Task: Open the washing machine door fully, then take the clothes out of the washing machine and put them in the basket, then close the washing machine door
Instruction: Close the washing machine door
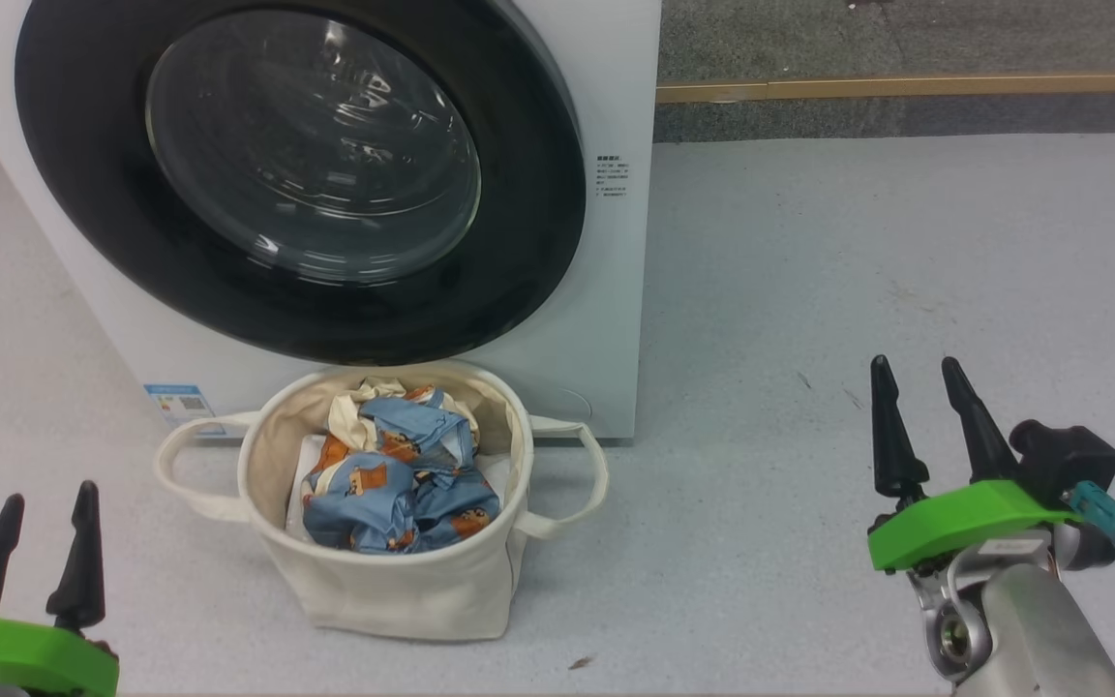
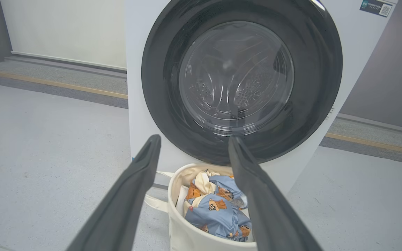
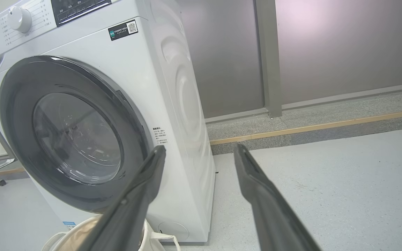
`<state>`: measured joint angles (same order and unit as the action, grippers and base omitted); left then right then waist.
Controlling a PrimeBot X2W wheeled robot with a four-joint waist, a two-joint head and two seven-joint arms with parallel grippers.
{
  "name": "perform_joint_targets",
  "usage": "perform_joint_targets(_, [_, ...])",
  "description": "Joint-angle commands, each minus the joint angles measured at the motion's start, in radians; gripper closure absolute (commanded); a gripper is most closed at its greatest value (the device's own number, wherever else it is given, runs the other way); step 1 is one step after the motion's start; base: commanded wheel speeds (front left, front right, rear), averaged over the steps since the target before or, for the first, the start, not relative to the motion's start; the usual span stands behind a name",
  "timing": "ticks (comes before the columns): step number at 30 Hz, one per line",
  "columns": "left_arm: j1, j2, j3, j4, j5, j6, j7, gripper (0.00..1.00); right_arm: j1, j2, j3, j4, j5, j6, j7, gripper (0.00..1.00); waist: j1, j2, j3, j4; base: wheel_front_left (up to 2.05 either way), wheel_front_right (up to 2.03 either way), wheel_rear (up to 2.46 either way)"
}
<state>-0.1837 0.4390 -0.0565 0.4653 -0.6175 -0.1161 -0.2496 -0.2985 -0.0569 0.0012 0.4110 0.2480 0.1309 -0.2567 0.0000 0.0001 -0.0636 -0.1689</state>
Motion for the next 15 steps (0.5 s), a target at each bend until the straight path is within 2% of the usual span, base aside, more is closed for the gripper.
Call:
perform_joint_targets(1, [-0.049,0.05,0.04,-0.021,0.01,-0.005,-0.011,0.0,-0.017,0.007,0.021,-0.034,0.005,0.0,-0.005,0.0,0.0,-0.0001,0.001,0.0,0.0,0.0,0.0])
perform_joint_targets(15, [-0.045,0.051,0.044,-0.019,0.018,-0.007,-0.012,0.0,-0.019,0.007,0.028,-0.027,0.014,0.0,-0.005,0.0,0.0,-0.0001,0.012,0.006,0.0,0.0,0.0])
